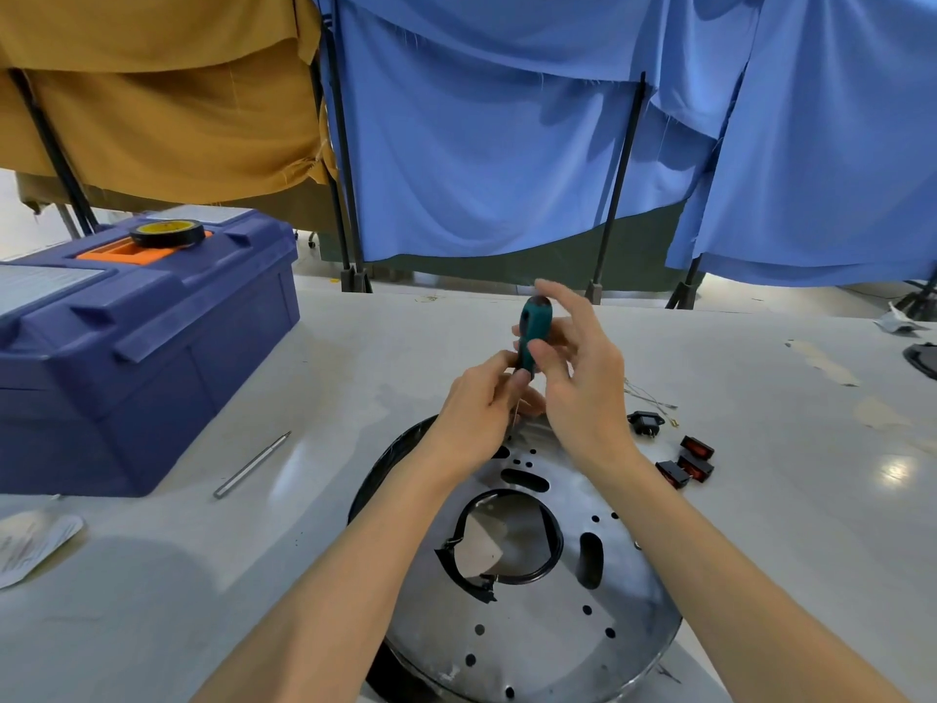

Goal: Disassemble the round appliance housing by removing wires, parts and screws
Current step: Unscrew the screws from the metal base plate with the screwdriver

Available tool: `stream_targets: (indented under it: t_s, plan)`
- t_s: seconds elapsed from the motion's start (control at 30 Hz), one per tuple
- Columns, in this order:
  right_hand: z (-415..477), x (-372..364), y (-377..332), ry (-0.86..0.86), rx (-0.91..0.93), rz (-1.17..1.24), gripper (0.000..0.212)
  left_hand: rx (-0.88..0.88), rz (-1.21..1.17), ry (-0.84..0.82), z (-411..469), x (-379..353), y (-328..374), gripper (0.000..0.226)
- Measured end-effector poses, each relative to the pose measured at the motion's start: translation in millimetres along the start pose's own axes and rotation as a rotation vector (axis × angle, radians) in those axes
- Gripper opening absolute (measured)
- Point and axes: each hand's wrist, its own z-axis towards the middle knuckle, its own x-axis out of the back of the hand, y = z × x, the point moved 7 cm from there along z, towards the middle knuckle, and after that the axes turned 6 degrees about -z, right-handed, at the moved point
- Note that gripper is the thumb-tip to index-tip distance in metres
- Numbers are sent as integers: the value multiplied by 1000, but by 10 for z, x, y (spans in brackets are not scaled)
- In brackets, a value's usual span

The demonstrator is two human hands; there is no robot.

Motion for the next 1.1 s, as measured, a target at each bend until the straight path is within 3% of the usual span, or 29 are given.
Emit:
stream_targets:
  t_s: [0.13, 0.33, 0.5, 0.67, 0.8, 0.97, 1.1]
  plan:
    - [-16, -29, -52, 2, 48, -35, 43, 14, 41, 42, -4, 46, -33, 13]
    - [4, 35, 8, 28, -26, 38, 55, 22, -60, -26, -17, -9, 23, 26]
    - [2, -19, -13, 4, 3, 17, 39, 30, -23, 43, -6, 54, -34, 6]
    - [6, 33, 4, 44, -32, 58, 58, 11, -50, 2, -8, 16, 11, 18]
    - [-13, -3, -58, 2, 31, 36, 41, 19, -46, 49, 0, 54, -13, 11]
    - [1, 22, -48, 54, 25, -21, 49, 20, -31, 44, 0, 46, -21, 21]
    - [-12, 21, -37, 13, 9, 41, 46, 17, -50, 26, 9, 22, -23, 13]
